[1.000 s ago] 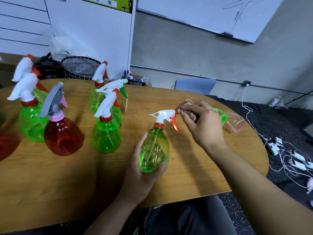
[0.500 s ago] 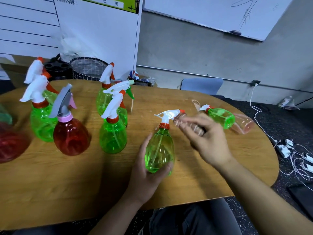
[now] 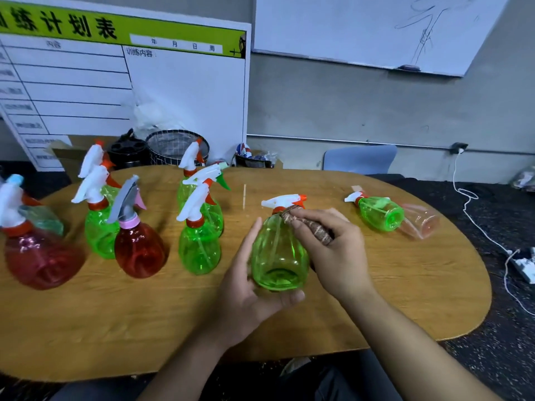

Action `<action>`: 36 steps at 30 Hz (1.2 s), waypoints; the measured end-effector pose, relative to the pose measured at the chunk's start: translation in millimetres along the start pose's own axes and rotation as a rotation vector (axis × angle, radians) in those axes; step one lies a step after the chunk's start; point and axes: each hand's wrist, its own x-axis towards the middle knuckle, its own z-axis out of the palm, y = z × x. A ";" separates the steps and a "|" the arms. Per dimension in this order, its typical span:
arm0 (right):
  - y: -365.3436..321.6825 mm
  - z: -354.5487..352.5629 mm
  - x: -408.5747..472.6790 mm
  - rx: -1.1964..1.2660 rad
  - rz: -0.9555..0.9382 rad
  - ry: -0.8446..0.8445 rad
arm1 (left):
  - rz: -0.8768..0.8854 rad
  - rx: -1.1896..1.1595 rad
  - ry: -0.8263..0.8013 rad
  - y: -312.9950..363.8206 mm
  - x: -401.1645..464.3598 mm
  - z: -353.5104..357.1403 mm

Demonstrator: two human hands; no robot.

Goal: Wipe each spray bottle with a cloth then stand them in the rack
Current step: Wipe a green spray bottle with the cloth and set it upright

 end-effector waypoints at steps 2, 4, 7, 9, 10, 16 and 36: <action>-5.6 -1.9 4.3 0.093 0.080 0.034 | 0.028 0.055 -0.012 13.8 -4.0 2.1; -11.9 -7.5 5.5 0.204 0.202 0.066 | 0.062 0.115 -0.011 24.8 -7.2 4.1; -25.6 -14.6 4.6 0.400 0.342 0.102 | 0.114 0.256 0.033 41.1 -7.0 8.3; -38.0 -18.6 2.2 0.483 0.356 0.088 | 0.168 0.395 0.120 50.9 -5.0 13.7; -42.8 -20.1 1.1 0.511 0.351 0.072 | 0.207 0.443 0.172 54.2 -4.0 16.0; -72.0 -52.3 -7.9 0.220 -0.120 0.140 | 0.325 0.582 0.370 88.1 -6.8 23.2; -168.4 -75.7 -67.3 -0.358 -0.768 0.131 | 0.434 0.813 0.515 184.1 -63.4 41.9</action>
